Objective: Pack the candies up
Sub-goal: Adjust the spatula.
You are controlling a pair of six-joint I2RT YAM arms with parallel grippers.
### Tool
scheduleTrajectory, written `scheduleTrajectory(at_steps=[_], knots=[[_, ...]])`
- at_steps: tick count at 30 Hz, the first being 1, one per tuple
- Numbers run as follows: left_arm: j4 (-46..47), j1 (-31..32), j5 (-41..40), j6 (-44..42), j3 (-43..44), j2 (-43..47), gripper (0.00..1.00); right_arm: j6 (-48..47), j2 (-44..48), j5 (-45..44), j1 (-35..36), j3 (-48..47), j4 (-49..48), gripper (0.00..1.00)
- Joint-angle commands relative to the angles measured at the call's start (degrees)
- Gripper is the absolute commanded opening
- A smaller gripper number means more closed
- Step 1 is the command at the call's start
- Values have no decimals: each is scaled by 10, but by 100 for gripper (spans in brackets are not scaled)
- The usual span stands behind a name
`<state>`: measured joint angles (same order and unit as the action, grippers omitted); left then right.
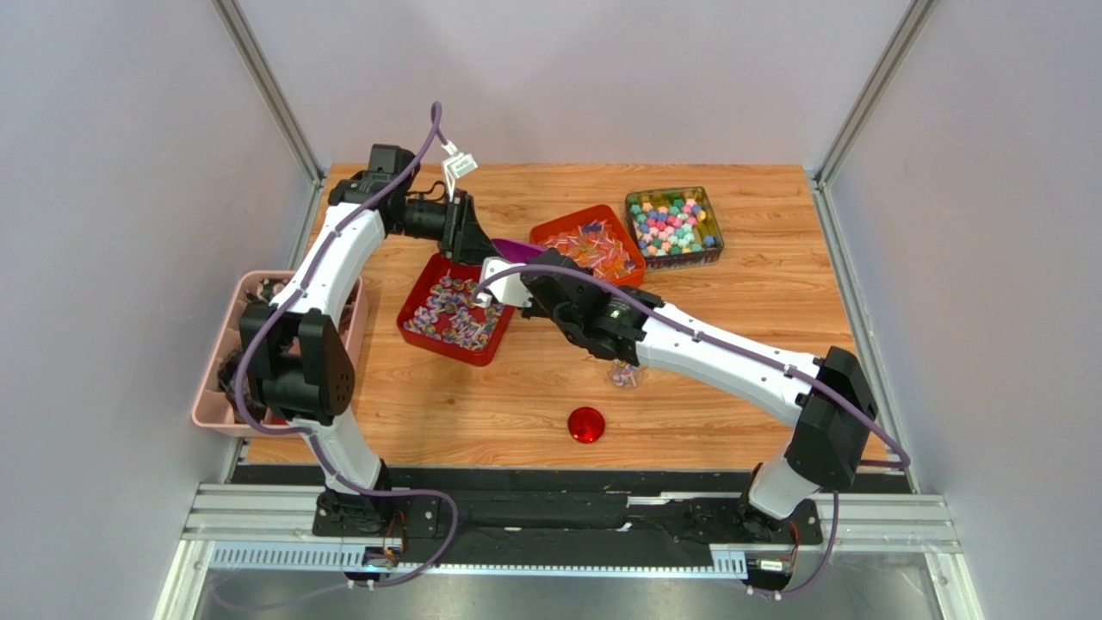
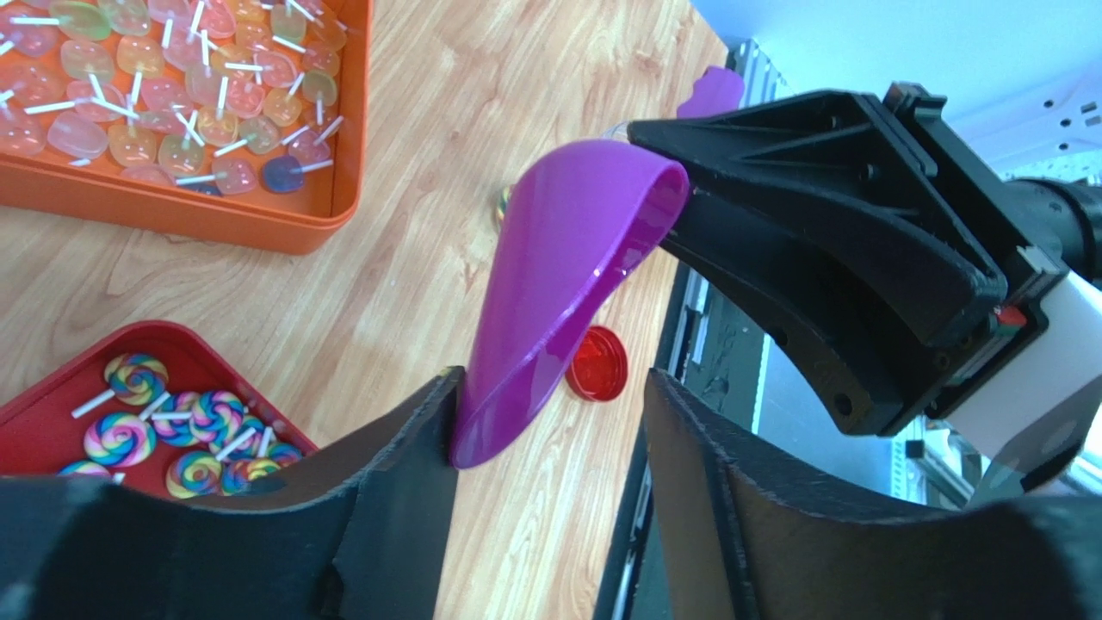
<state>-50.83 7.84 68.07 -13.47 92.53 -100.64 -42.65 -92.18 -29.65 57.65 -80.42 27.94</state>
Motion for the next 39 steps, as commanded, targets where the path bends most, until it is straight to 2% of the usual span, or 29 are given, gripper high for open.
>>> scheduleTrajectory(at_steps=[1,8,11,12,14,15,16,18,22,25,28,32,35,38,39], knots=[[13,3,29,-3,9,5,56,17,2,-20,11,-12,-45,0],[21,3,24,1,3,4,42,20,5,-17,22,-10,-44,0],[23,4,24,2,2,4,29,22,4,-21,27,-11,-46,0],[23,4,23,2,1,3,22,23,5,-21,27,-12,-46,0],[23,6,24,1,-1,3,15,27,5,-19,29,-17,-45,0],[23,6,24,1,-1,4,5,29,4,-17,29,-19,-43,0],[23,6,23,1,-2,2,0,33,4,-15,30,-25,-40,0],[24,6,29,0,-2,2,0,49,6,5,29,-35,-18,0],[21,6,50,-6,-4,2,0,64,19,49,23,-49,22,25],[10,6,70,-17,-2,-3,0,80,38,97,4,-63,45,37],[-7,6,90,-34,0,-7,0,101,54,154,-26,-78,76,44],[-17,6,112,-41,3,-12,0,107,79,198,-49,-73,85,48],[-28,6,120,-47,7,-17,0,98,89,200,-51,-64,84,47],[-45,6,130,-59,12,-28,0,91,94,199,-51,-53,77,39],[-49,6,131,-61,15,-30,0,91,95,198,-51,-50,74,33]])
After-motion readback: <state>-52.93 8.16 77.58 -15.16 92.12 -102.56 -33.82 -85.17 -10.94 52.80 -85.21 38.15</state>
